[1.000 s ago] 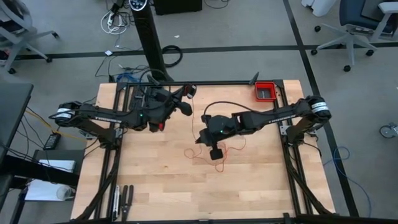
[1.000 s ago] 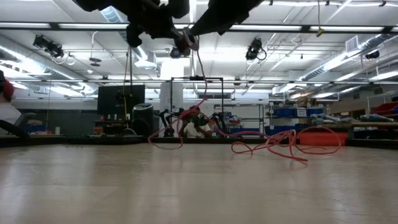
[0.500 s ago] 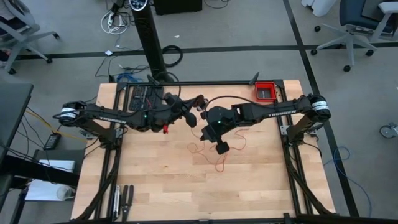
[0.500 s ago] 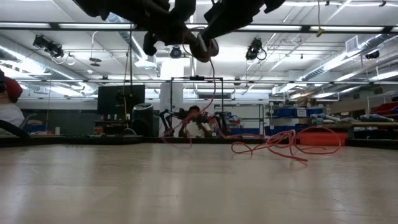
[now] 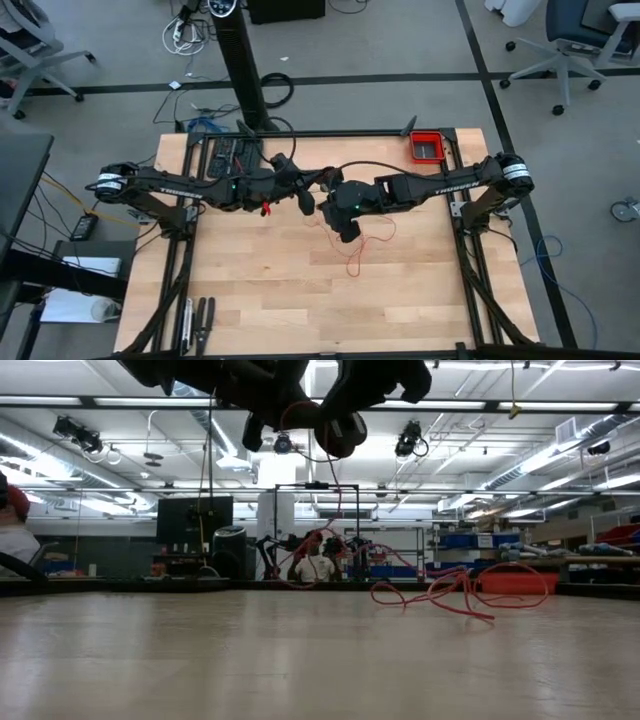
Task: Coil cords
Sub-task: Coil the red wire on the black spool
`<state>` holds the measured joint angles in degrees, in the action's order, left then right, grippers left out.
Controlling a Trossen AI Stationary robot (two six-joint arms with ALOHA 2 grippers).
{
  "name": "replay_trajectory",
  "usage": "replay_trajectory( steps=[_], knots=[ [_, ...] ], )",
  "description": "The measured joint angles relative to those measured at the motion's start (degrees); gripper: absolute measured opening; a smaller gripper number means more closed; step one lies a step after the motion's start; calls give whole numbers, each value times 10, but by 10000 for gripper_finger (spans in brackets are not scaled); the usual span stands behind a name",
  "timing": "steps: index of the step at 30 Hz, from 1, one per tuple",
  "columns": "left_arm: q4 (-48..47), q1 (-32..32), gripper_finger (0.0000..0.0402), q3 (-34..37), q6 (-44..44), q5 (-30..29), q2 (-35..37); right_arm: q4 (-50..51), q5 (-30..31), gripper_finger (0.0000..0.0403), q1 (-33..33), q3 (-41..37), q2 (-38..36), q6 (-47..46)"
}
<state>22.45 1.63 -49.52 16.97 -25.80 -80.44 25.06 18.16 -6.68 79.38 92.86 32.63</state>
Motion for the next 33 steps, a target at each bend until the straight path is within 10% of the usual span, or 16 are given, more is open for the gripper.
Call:
replay_trajectory(
  steps=[24, 33],
  knots=[
    [-45, 0, 1, 0, -19, 60, 0, 130, 229, 0, -8, 0, -144, -119],
    [4, 3, 1, 0, -16, 45, 0, 127, 154, 0, -27, -2, -125, -130]
  ],
)
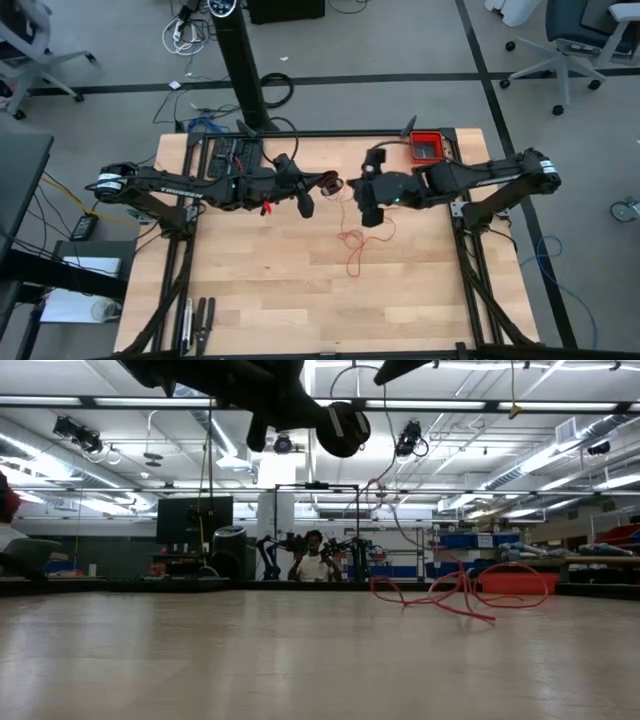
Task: Coil cords
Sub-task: Coil the red wire on the black spool
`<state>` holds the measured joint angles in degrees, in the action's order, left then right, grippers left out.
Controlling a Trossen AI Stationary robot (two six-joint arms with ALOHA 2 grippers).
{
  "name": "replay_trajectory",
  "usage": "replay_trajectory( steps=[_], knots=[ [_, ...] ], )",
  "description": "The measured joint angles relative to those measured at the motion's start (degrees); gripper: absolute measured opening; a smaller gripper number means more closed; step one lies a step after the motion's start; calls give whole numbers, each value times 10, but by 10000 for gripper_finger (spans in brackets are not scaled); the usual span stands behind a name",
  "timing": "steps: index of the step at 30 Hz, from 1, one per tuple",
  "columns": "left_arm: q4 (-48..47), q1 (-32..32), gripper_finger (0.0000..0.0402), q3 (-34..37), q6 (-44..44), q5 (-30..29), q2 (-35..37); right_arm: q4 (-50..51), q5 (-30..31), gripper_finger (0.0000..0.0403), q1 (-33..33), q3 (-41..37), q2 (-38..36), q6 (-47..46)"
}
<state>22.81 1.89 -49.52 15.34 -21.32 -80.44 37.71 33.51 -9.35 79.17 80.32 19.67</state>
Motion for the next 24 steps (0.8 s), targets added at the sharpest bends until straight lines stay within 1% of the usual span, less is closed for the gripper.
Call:
replay_trajectory(
  steps=[3, 7, 12, 16, 19, 24],
  knots=[
    [0, 0, 1, 0, -1, 5, 0, -24, -4, 0, 0, -5, 28, 6],
    [0, 0, 1, 0, -1, 10, 0, -61, -28, 0, 4, -5, 59, 24],
    [-9, 0, 1, 0, -1, 14, 0, -70, 17, 0, 9, -6, 69, 33],
    [-17, -1, 1, 0, -8, 18, 0, -72, 42, 0, 10, -6, 51, 33],
    [-16, 0, 1, 0, -16, 38, 0, -70, 68, 0, 10, -5, 39, 34],
    [-17, -1, 1, 0, -18, 48, 0, -51, 90, 0, 11, -5, 14, 31]
  ],
)
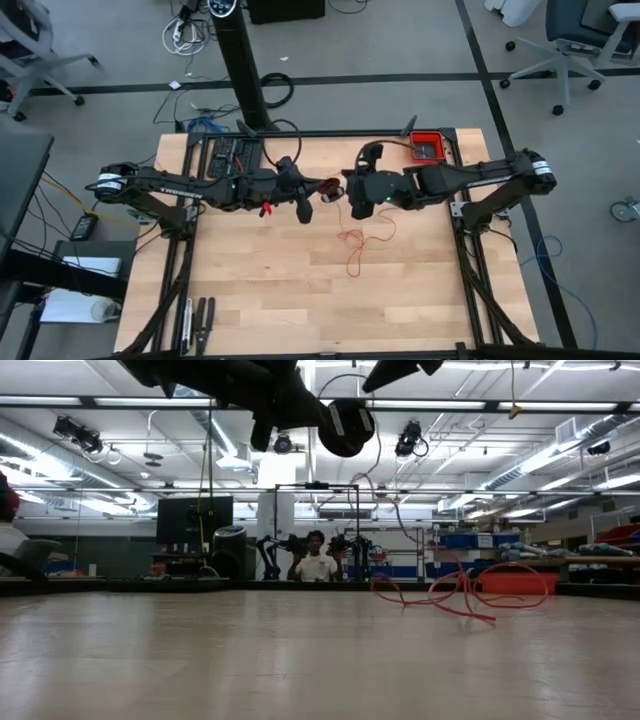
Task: Coil cords
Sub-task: Coil the red wire on the black spool
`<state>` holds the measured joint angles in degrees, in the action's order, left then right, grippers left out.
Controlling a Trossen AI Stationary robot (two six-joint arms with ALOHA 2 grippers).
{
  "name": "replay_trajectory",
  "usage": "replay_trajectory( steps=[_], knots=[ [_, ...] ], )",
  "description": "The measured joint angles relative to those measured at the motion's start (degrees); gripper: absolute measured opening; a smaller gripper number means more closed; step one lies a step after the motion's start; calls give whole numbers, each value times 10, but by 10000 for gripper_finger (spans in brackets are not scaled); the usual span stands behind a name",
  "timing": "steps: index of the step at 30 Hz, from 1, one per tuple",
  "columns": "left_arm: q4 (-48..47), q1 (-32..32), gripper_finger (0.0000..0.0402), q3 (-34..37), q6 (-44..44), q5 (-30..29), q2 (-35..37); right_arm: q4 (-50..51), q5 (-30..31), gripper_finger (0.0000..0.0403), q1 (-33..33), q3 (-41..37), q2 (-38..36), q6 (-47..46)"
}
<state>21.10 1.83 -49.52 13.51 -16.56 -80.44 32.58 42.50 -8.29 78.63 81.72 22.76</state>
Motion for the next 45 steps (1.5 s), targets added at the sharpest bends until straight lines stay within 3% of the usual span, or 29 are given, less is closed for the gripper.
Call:
replay_trajectory(
  steps=[8, 22, 30, 37, 45],
  knots=[
    [-1, 0, 1, 0, -45, 46, 0, 116, 36, 0, 3, 0, -44, -64],
    [0, 0, 1, 0, -60, 16, 1, 365, 44, 0, -11, -2, -71, -286],
    [2, 0, 1, 0, -73, 14, 24, 354, 39, 0, -11, -74, -72, -336],
    [12, 0, 1, 0, -87, 1, 40, 252, 16, 0, -11, -146, -72, -326],
    [-32, 0, 1, 0, -89, -6, 51, 231, 12, 0, -23, -202, -96, -368]
  ],
)
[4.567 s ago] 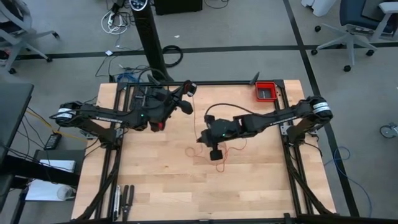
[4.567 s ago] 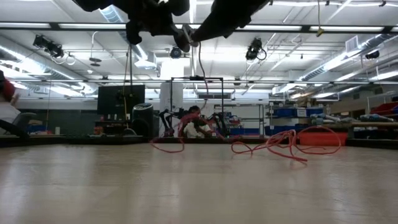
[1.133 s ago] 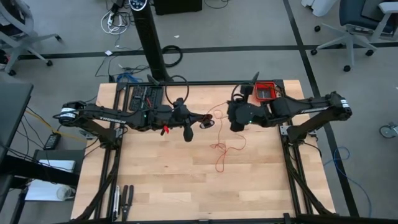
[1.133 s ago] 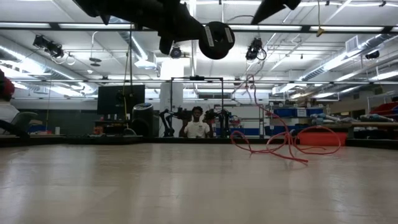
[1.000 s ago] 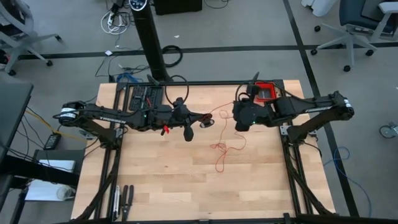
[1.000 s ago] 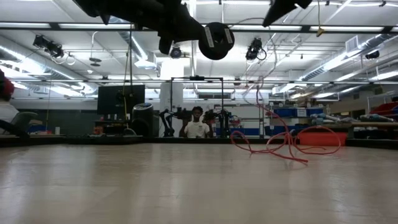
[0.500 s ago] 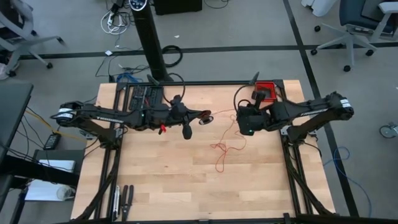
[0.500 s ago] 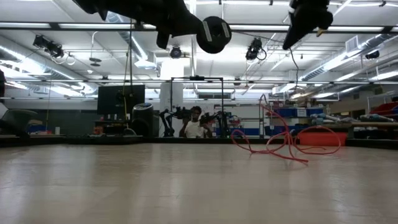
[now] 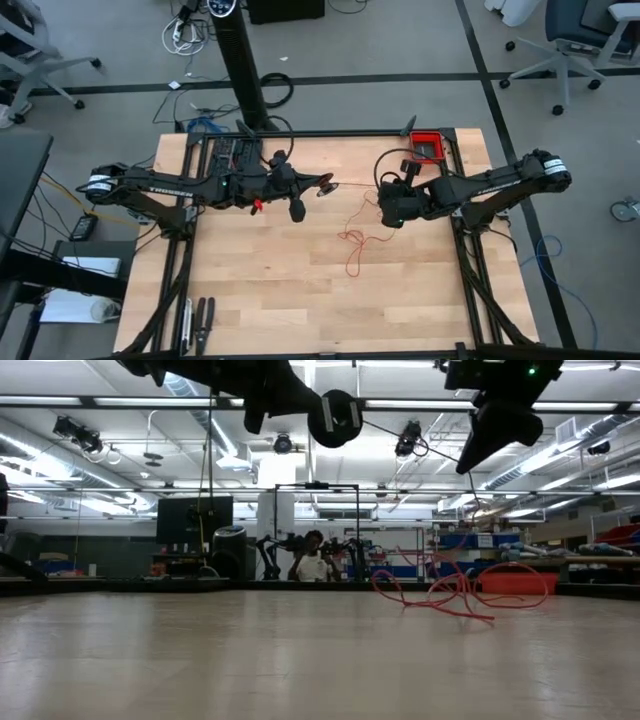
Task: Coil cords
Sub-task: Coil the red wire on the black spool
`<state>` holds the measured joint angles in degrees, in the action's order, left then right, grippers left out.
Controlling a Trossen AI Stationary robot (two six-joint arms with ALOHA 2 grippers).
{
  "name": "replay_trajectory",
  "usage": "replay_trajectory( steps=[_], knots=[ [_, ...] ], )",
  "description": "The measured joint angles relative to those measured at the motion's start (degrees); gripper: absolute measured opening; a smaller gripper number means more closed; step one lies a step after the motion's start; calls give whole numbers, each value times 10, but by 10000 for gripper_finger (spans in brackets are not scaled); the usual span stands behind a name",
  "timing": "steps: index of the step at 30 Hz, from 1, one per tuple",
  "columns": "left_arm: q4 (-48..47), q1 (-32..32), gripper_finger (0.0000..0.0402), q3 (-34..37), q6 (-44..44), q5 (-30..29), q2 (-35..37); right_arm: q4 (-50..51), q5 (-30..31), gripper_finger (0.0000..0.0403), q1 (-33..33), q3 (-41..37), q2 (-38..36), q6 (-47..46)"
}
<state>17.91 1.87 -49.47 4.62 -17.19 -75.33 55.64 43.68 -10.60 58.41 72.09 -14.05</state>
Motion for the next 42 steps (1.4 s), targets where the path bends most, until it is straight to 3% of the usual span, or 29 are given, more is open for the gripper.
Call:
replay_trajectory(
  steps=[9, 15, 22, 28, 31, 36, 38, 42],
  knots=[
    [11, 0, 1, -6, -1, -2, 1, -74, -1, 0, -24, -67, -58, -25],
    [67, 0, 1, -7, -1, -13, 0, -202, -1, 6, -30, -124, -68, -8],
    [97, -1, 1, -11, -16, -53, 3, -410, -19, 62, -28, -197, -67, 46],
    [92, -12, 0, -10, -47, -61, 2, -426, -18, 99, -37, -243, -67, -24],
    [100, -15, 0, -10, -60, -64, 1, -431, 9, 100, -53, -254, -68, -32],
    [117, -17, 0, -10, -69, -64, 0, -488, 64, 96, -64, -254, -65, 50],
    [137, -20, 0, -10, -78, -63, 0, -498, 50, 96, -46, -254, -65, 47],
    [158, -26, 0, -10, -91, -61, 0, -512, -40, 98, -6, -259, -65, 47]
  ],
)
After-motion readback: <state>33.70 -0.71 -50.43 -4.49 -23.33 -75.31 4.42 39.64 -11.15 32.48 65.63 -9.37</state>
